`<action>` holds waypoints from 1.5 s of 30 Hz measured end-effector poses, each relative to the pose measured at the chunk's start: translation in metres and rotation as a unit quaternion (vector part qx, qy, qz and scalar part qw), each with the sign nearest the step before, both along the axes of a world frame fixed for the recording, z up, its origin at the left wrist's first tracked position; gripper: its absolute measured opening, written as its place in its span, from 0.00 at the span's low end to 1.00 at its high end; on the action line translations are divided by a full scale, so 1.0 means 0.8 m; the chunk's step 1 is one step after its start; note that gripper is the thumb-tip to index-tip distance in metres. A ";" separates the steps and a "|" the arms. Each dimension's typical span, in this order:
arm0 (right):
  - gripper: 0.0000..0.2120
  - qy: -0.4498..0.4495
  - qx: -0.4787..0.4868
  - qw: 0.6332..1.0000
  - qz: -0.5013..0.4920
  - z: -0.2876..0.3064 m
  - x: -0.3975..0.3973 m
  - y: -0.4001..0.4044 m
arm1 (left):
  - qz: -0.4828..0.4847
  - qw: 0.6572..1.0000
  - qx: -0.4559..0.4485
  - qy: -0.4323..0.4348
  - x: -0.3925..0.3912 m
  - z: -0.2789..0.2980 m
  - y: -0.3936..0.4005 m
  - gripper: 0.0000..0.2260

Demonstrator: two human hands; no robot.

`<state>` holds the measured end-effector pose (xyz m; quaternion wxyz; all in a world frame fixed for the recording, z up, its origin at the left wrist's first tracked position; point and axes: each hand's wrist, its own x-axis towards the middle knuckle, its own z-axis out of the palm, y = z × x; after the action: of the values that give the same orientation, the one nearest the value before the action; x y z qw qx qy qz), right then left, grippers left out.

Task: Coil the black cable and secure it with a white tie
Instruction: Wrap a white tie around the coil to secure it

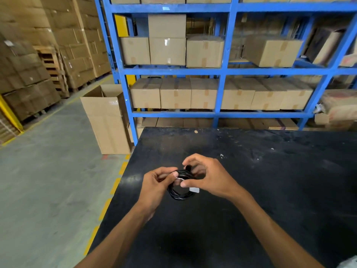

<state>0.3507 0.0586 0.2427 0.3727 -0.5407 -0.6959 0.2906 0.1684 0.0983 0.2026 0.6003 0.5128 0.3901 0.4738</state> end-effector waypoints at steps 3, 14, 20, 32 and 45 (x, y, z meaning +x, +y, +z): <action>0.22 -0.038 0.040 0.998 -0.001 0.000 0.001 0.001 | 0.001 1.000 0.000 0.001 0.003 0.001 0.000 0.07; 0.08 -0.161 0.120 0.979 -0.044 -0.005 -0.003 0.004 | 0.000 0.999 0.030 0.020 0.010 0.002 0.004 0.07; 0.07 -0.198 0.137 0.969 -0.055 -0.011 -0.003 0.003 | 0.014 0.996 0.067 0.054 0.013 0.000 0.006 0.06; 0.05 -0.181 0.182 0.966 -0.037 -0.012 -0.002 -0.001 | -0.053 0.991 0.106 0.055 0.006 0.004 -0.001 0.08; 0.10 -0.195 0.230 0.953 -0.029 -0.014 0.006 -0.012 | -0.091 0.979 0.128 0.127 0.011 0.008 -0.012 0.06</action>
<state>0.3556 0.0492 0.2314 0.3523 -0.5067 -0.7869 0.0007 0.1771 0.0888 0.2092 0.5159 0.6746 0.3507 0.3947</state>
